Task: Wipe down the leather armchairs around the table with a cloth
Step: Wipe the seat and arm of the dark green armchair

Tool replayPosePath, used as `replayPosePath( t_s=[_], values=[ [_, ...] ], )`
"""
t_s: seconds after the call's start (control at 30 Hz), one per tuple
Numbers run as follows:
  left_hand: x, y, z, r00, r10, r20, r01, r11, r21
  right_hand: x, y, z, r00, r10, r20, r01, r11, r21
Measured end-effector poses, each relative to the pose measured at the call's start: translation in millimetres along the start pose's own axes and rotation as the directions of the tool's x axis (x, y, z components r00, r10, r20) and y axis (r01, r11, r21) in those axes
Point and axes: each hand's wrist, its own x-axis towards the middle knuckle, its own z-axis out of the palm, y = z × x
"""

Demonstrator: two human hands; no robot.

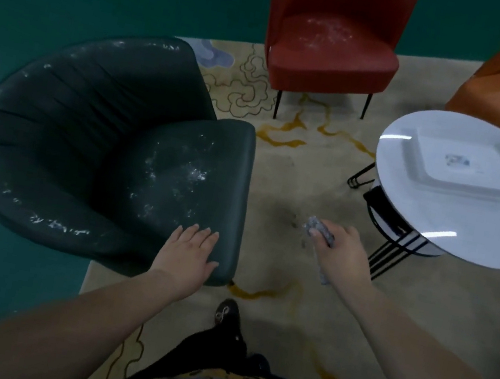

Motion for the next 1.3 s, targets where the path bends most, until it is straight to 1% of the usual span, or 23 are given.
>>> replayPosePath(
  t_s=[0.13, 0.3, 0.43, 0.53, 0.6, 0.67, 0.7, 0.77, 0.83, 0.9, 1.07, 1.23, 1.3],
  values=[
    [47.7, -22.3, -11.0, 0.999, 0.028, 0.042, -0.029, 0.999, 0.026, 56.1, -8.2, -3.9, 0.999, -0.012, 0.032, 0.013, 1.0, -0.019],
    [106.2, -52.6, -29.9, 1.0, -0.006, 0.023, 0.006, 0.999, 0.034, 129.2, -29.3, -18.5, 0.997, -0.065, 0.049, 0.068, 0.995, -0.067],
    [141.5, -72.6, -44.8, 0.998, -0.065, 0.0, 0.065, 0.998, 0.011, 183.7, -54.2, -16.1, 0.99, -0.126, 0.061, 0.13, 0.989, -0.066],
    [158.3, -85.6, -53.3, 0.991, -0.134, -0.02, 0.133, 0.991, -0.015, 224.5, -75.2, -3.0, 0.971, -0.199, 0.134, 0.21, 0.975, -0.069],
    [168.2, -92.8, -55.6, 0.982, -0.191, -0.005, 0.191, 0.981, -0.046, 253.3, -89.3, 8.4, 0.957, -0.221, 0.186, 0.243, 0.964, -0.105],
    [179.3, -99.0, -53.3, 0.967, -0.254, 0.026, 0.255, 0.965, -0.065, 288.4, -104.5, 21.9, 0.934, -0.265, 0.241, 0.291, 0.954, -0.078],
    [181.7, -100.4, -53.0, 0.964, -0.261, 0.045, 0.263, 0.963, -0.06, 299.0, -108.4, 26.3, 0.928, -0.282, 0.244, 0.304, 0.951, -0.057],
    [192.5, -104.4, -52.5, 0.944, -0.321, 0.079, 0.326, 0.944, -0.059, 332.4, -120.6, 37.2, 0.897, -0.34, 0.28, 0.366, 0.929, -0.044],
    [204.2, -103.0, -55.3, 0.91, -0.404, 0.092, 0.412, 0.907, -0.088, 366.5, -132.2, 43.2, 0.857, -0.384, 0.344, 0.424, 0.904, -0.046],
    [214.6, -97.7, -61.0, 0.861, -0.498, 0.103, 0.508, 0.849, -0.148, 397.6, -143.9, 45.1, 0.802, -0.435, 0.409, 0.501, 0.863, -0.065],
    [233.0, -73.0, -73.4, 0.701, -0.694, 0.165, 0.705, 0.638, -0.31, 448.5, -173.4, 49.5, 0.631, -0.556, 0.541, 0.663, 0.749, -0.004],
    [227.3, -52.4, -75.2, 0.529, -0.808, 0.261, 0.81, 0.388, -0.44, 461.5, -201.7, 81.9, 0.488, -0.607, 0.627, 0.775, 0.632, 0.009],
    [219.2, -49.2, -74.0, 0.486, -0.819, 0.305, 0.826, 0.317, -0.465, 457.3, -211.4, 98.9, 0.444, -0.614, 0.653, 0.806, 0.592, 0.008]
  ],
)
